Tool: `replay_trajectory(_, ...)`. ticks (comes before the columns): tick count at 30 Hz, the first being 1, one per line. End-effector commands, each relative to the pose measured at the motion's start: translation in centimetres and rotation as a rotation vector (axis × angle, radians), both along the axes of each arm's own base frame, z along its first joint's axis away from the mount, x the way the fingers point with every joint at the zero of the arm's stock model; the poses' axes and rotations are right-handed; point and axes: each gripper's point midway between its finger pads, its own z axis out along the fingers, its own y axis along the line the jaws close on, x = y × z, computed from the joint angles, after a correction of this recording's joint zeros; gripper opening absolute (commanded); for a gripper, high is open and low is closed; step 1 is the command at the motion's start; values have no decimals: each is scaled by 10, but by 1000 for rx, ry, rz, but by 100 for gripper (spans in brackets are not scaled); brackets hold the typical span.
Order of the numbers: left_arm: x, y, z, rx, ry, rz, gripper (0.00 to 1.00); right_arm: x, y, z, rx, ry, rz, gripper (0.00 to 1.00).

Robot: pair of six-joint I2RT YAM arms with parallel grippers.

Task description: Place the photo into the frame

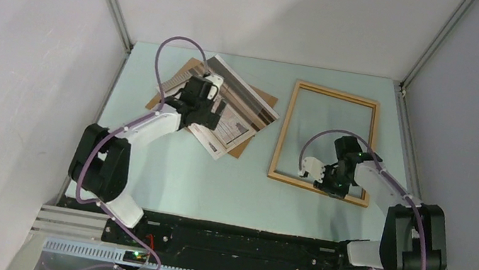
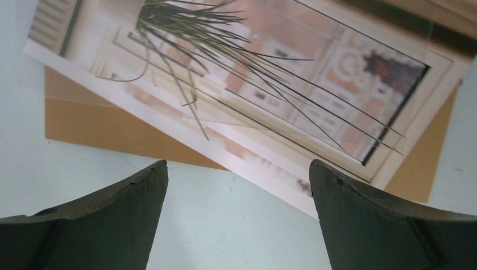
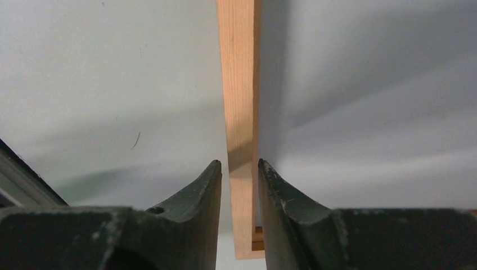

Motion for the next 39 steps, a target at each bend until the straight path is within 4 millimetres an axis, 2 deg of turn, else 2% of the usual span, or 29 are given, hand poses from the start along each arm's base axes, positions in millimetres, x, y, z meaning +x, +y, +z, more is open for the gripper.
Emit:
replay_trajectory(1, 17, 16, 28, -113, -30, 104, 100, 16, 24, 25, 140, -100, -85, 38)
replay_trajectory(2, 19, 23, 27, -132, -17, 126, 100, 21, 35, 34, 199, -110, -119, 49)
replay_trajectory(6, 23, 44, 17, -205, 42, 213, 100, 37, 69, 64, 356, -138, -183, 72)
replay_trajectory(8, 24, 51, 10, -224, 66, 245, 100, 49, 86, 79, 422, -161, -207, 78)
replay_trajectory(10, 25, 55, 3, -238, 86, 267, 100, 66, 102, 94, 485, -189, -246, 79)
replay_trajectory(11, 25, 55, 0, -244, 93, 276, 100, 82, 110, 104, 515, -221, -254, 80)
replay_trajectory(12, 26, 55, -5, -247, 108, 280, 100, 87, 118, 107, 542, -210, -291, 80)
replay_trajectory(13, 26, 53, -7, -256, 114, 284, 100, 103, 128, 117, 570, -231, -297, 81)
replay_trajectory(14, 27, 53, -13, -259, 127, 289, 100, 111, 134, 112, 587, -199, -347, 81)
replay_trajectory(15, 27, 51, -15, -270, 138, 290, 100, 128, 142, 128, 626, -236, -353, 81)
replay_trajectory(16, 28, 50, -21, -276, 153, 296, 100, 135, 147, 121, 637, -201, -401, 81)
replay_trajectory(17, 28, 48, -23, -282, 161, 296, 100, 152, 154, 136, 672, -234, -408, 82)
replay_trajectory(18, 28, 48, -28, -286, 174, 302, 100, 160, 159, 126, 676, -199, -448, 82)
replay_trajectory(19, 28, 47, -30, -288, 180, 304, 100, 174, 166, 140, 710, -220, -461, 85)
replay_trajectory(20, 29, 46, -34, -289, 190, 309, 100, 183, 170, 129, 700, -201, -479, 86)
replay_trajectory(21, 29, 47, -39, -284, 199, 314, 100, 197, 176, 143, 727, -231, -484, 88)
replay_trajectory(23, 30, 49, -44, -270, 204, 326, 100, 220, 185, 142, 735, -235, -505, 89)
replay_trajectory(26, 38, 53, -42, -250, 187, 335, 100, 255, 200, 138, 756, -227, -534, 90)
replay_trajectory(27, 39, 52, -43, -248, 189, 335, 100, 261, 204, 121, 746, -191, -553, 90)
replay_trajectory(28, 42, 52, -41, -251, 182, 337, 100, 273, 210, 134, 773, -212, -548, 90)
replay_trajectory(29, 43, 51, -41, -251, 183, 339, 100, 280, 213, 118, 766, -185, -569, 90)
replay_trajectory(30, 46, 51, -39, -250, 173, 341, 100, 291, 218, 129, 790, -205, -565, 89)
replay_trajectory(31, 47, 49, -39, -245, 172, 337, 100, 298, 222, 112, 781, -180, -584, 89)
replay_trajectory(32, 50, 50, -37, -234, 161, 341, 100, 307, 226, 122, 805, -188, -586, 89)
replay_trajectory(33, 51, 46, -37, -225, 159, 334, 100, 320, 231, 120, 815, -190, -585, 89)
replay_trajectory(39, 49, 32, -46, -184, 177, 309, 100, 358, 244, 101, 831, -170, -649, 89)
